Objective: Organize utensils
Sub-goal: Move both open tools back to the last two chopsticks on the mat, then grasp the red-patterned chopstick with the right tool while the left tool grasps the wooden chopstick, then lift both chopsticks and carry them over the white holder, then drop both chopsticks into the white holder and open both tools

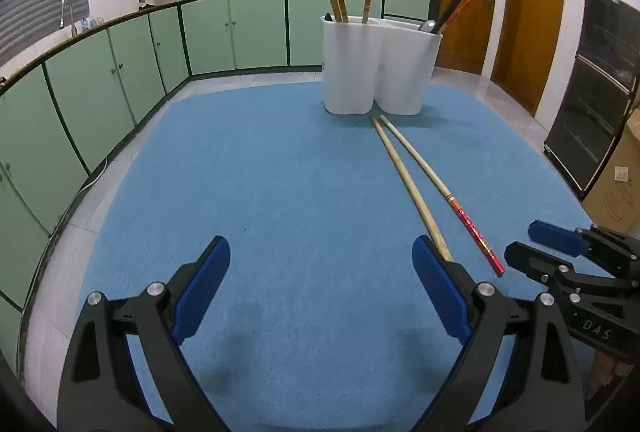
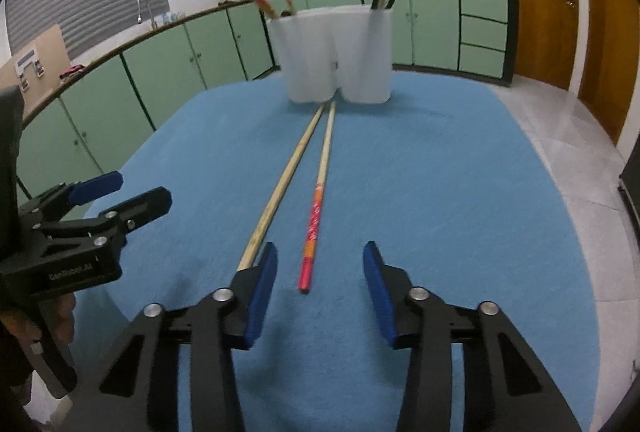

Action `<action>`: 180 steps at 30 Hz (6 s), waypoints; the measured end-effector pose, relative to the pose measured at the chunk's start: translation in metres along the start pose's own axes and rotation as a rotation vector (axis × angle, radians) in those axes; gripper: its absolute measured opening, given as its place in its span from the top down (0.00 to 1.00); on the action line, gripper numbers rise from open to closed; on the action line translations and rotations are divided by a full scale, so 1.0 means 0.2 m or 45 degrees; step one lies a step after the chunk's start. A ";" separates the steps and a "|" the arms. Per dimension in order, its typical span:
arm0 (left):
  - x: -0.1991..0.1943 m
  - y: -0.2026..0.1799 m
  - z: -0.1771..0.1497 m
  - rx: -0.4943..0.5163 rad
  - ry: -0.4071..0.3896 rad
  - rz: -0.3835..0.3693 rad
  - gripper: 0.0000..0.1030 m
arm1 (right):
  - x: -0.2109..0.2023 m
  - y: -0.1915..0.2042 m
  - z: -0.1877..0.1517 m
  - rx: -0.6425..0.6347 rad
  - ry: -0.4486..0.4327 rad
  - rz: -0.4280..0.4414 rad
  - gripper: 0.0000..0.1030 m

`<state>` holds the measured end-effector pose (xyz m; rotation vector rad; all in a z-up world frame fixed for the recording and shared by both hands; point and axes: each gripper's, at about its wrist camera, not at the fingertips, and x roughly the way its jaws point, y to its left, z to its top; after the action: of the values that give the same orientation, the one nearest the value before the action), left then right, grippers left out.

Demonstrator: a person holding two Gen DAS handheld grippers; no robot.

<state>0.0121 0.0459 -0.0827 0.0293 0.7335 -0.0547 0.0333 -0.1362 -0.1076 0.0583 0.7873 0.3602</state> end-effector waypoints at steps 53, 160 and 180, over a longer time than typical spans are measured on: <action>0.15 -0.40 -0.06 0.030 0.196 -0.136 0.94 | -0.04 -0.26 -0.08 0.189 0.072 -0.111 0.94; -0.16 -0.17 1.26 0.036 -0.511 -0.139 0.59 | -0.28 -0.15 1.37 -0.143 -0.414 0.002 0.69; -0.54 -0.17 0.90 -0.056 -0.524 -0.082 0.14 | -0.63 -0.12 0.95 -0.058 -0.483 0.006 0.20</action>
<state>0.0493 0.0085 0.1226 -0.0471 0.3238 -0.1025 0.0923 -0.1853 0.1090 0.0831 0.4036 0.3580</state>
